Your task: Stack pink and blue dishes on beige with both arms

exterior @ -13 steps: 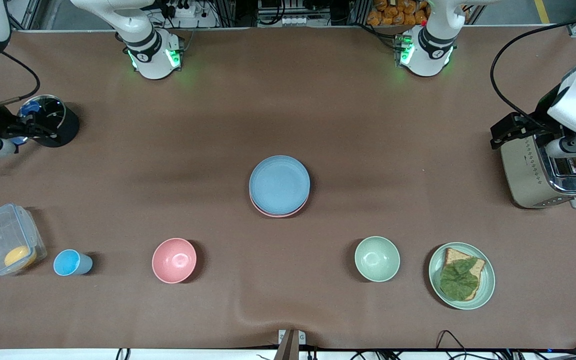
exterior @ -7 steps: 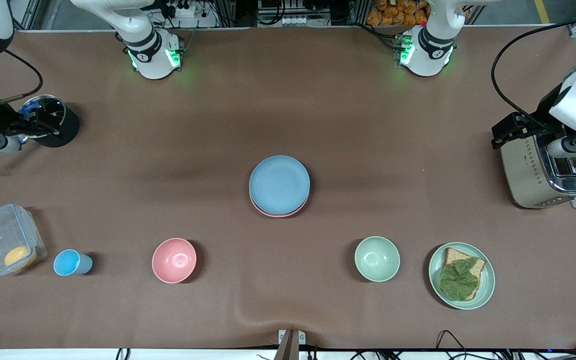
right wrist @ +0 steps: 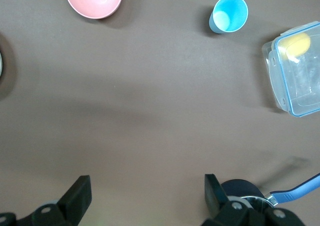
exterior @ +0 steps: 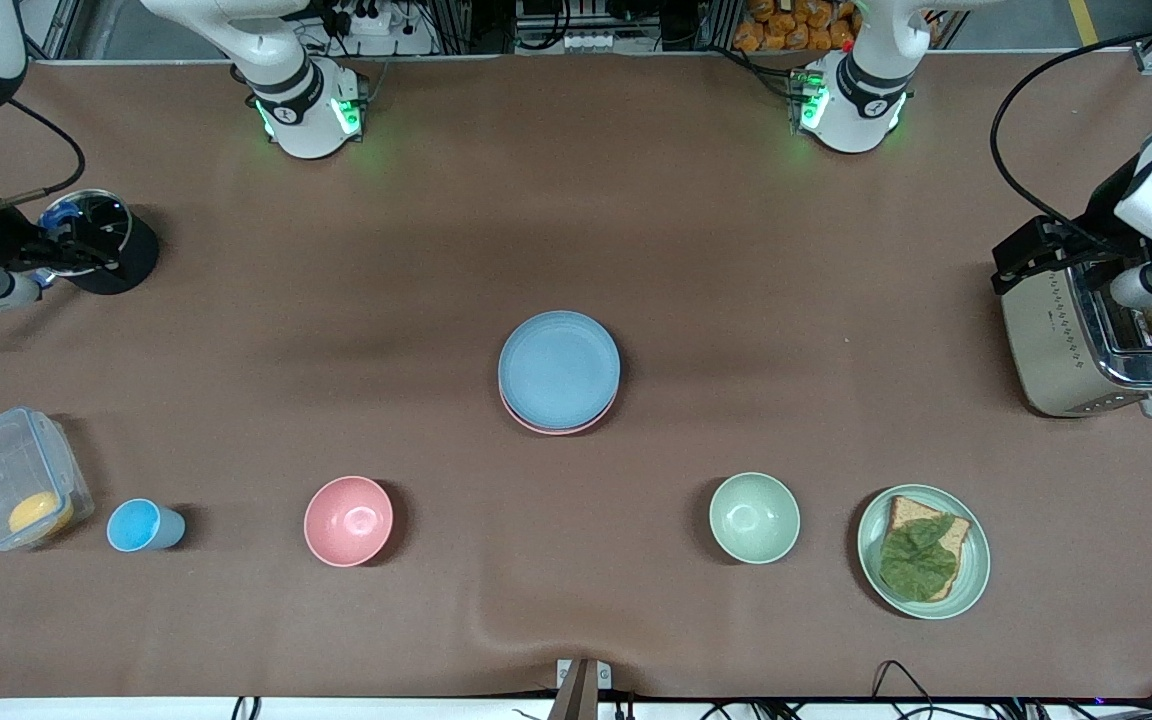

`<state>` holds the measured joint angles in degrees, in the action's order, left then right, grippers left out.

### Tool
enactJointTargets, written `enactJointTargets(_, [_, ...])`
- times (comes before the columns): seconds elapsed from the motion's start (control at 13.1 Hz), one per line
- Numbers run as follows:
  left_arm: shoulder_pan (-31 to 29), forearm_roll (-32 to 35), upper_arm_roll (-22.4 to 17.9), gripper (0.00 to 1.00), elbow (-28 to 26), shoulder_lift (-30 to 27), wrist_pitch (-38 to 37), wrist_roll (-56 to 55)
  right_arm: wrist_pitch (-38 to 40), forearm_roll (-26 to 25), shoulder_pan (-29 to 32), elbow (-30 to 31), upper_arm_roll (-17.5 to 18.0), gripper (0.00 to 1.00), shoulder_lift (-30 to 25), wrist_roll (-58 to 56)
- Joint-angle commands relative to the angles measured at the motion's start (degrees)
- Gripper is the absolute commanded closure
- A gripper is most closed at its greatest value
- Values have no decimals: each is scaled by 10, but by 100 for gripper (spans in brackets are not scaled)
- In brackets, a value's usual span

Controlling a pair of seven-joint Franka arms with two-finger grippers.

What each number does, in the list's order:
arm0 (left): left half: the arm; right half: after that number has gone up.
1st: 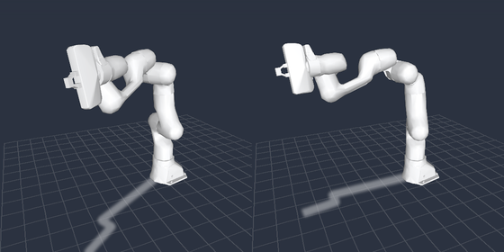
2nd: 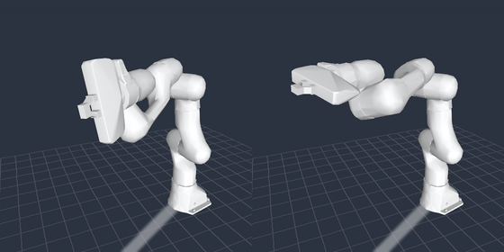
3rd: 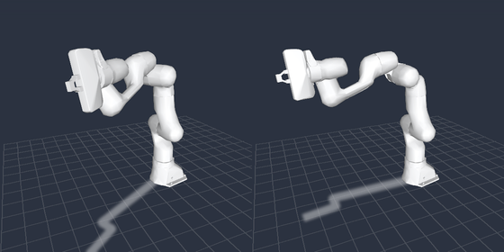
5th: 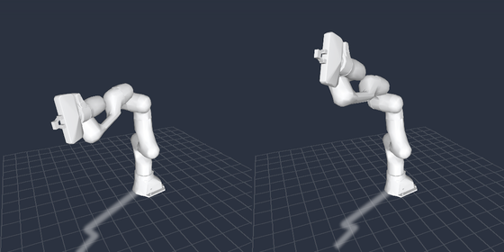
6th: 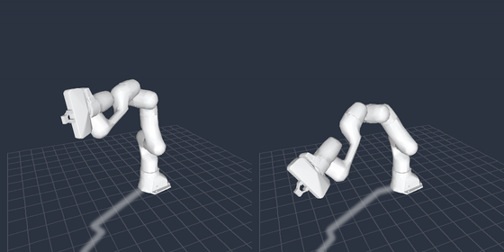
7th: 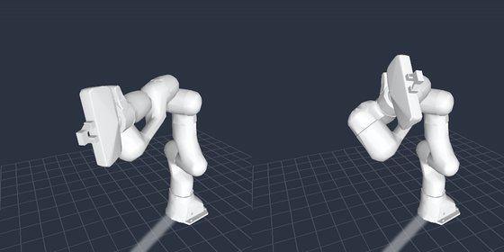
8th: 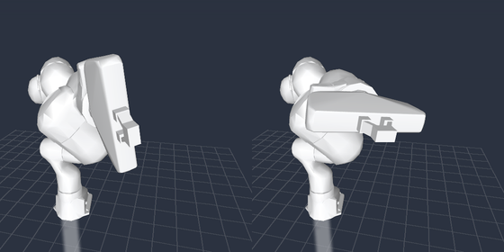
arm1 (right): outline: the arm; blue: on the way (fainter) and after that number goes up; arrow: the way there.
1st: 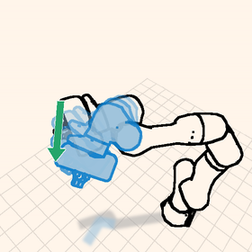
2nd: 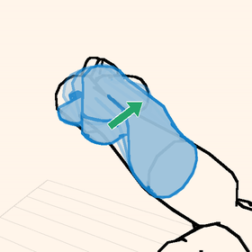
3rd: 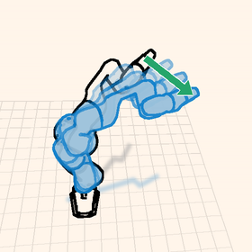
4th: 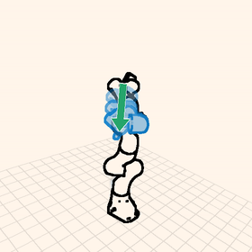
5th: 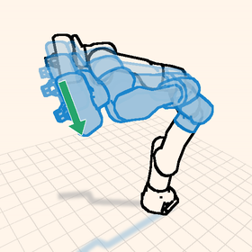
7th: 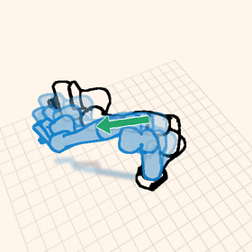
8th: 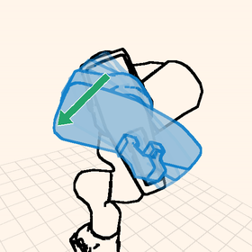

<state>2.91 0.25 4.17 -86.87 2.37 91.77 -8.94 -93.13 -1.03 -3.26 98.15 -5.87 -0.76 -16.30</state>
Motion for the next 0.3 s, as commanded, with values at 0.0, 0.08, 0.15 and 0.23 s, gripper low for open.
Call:
enactJointTargets(0.0, [2,-1,-3,0,10,-1,-17,9,2,-11,12,6,12,0,-9,6])
enactJointTargets(0.08, [2,-1,-3,0,10,-1,-17,9,2,-11,12,6,12,0,-9,7])
enactJointTargets(0.15, [2,-1,-3,0,10,-1,-17,9,3,-11,12,6,12,0,-9,7])
enactJointTargets(0.23, [2,-1,-3,0,10,-1,-19,9,2,-11,13,6,12,0,-9,7])
